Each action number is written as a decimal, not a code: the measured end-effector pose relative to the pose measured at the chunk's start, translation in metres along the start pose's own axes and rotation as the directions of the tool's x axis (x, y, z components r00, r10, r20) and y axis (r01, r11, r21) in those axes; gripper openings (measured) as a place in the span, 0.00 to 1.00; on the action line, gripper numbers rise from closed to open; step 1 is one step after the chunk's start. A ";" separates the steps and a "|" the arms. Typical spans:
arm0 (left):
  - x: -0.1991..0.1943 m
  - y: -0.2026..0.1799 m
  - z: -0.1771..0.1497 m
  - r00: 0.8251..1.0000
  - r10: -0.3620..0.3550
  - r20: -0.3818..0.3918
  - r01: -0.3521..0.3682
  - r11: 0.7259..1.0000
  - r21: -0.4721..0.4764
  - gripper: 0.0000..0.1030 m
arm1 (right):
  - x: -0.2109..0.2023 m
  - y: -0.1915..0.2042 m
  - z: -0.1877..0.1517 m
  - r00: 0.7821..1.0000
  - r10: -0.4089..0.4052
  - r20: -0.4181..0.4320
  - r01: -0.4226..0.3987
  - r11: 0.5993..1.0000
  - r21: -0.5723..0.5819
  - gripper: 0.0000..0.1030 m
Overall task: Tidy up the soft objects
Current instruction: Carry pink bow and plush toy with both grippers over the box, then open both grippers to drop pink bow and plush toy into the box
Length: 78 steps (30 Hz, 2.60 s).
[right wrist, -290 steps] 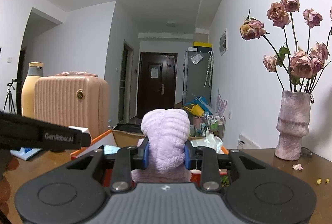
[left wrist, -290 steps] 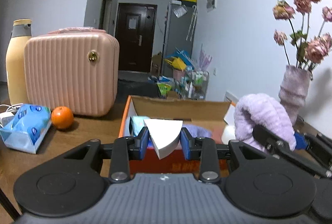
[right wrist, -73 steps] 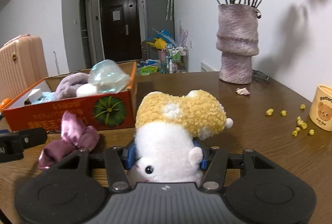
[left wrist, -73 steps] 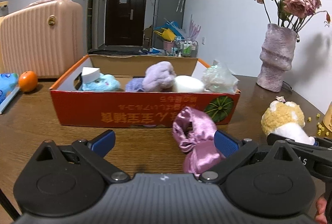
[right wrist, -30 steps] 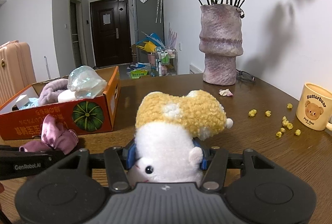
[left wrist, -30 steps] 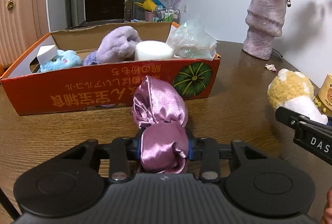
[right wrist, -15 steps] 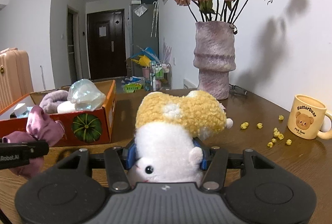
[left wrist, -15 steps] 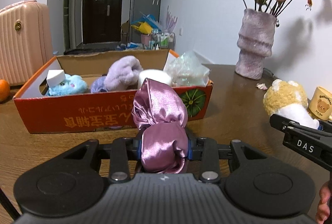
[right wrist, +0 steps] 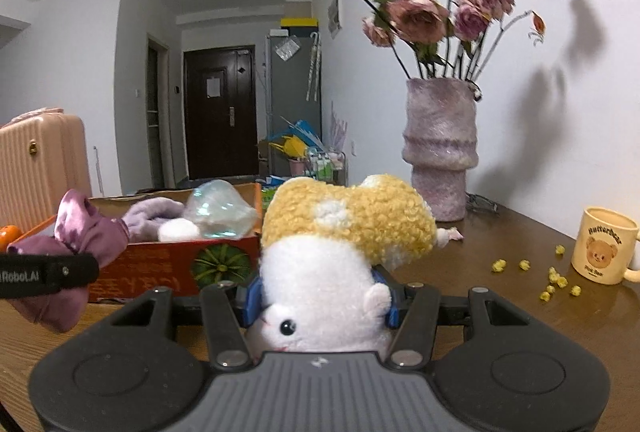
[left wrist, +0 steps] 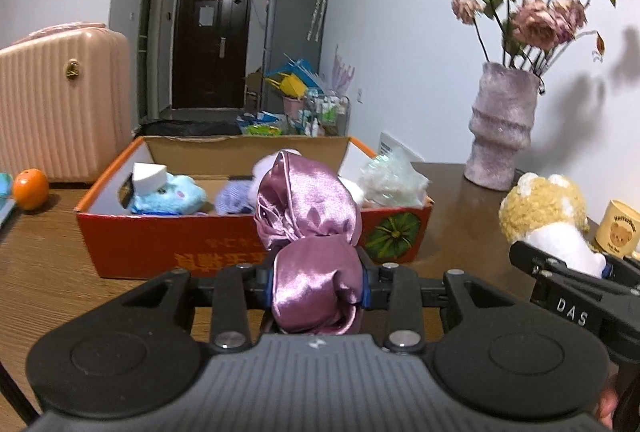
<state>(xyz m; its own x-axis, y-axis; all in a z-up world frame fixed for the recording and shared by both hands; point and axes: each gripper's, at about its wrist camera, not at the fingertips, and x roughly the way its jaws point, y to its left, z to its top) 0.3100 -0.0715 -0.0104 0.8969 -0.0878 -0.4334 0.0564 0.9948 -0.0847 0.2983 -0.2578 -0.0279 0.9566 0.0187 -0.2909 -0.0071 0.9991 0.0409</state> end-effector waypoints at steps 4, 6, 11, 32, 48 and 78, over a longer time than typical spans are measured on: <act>-0.006 0.013 0.004 1.000 0.020 0.018 -0.020 1.000 -0.017 0.35 | -0.003 0.016 0.001 1.000 0.020 0.020 -0.020 1.000 -0.012 0.52; -0.010 0.021 0.007 0.999 0.029 0.031 -0.029 0.999 -0.024 0.35 | -0.003 0.024 0.001 0.999 0.027 0.029 -0.026 0.999 -0.019 0.52; -0.015 0.036 0.013 0.997 0.047 0.055 -0.045 0.998 -0.048 0.35 | -0.004 0.048 0.002 0.997 0.037 0.064 -0.034 0.998 -0.054 0.52; 0.007 0.085 0.038 0.982 0.148 0.116 -0.136 0.986 -0.099 0.35 | 0.036 0.116 0.018 0.985 0.067 0.160 -0.054 0.995 -0.087 0.52; 0.051 0.112 0.061 0.970 0.201 0.136 -0.187 0.976 -0.110 0.35 | 0.088 0.144 0.032 0.978 0.115 0.173 -0.096 0.989 -0.110 0.52; 0.103 0.123 0.074 0.945 0.282 0.164 -0.277 0.959 -0.054 1.00 | 0.148 0.141 0.043 0.982 0.163 0.100 -0.157 0.986 -0.059 1.00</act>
<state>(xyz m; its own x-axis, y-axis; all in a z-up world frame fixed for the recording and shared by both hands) 0.4419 0.0453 0.0004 0.9355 0.2065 -0.2866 -0.2183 0.9758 -0.0095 0.4508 -0.1159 -0.0244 0.9669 0.1772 -0.1834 -0.1747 0.9842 0.0297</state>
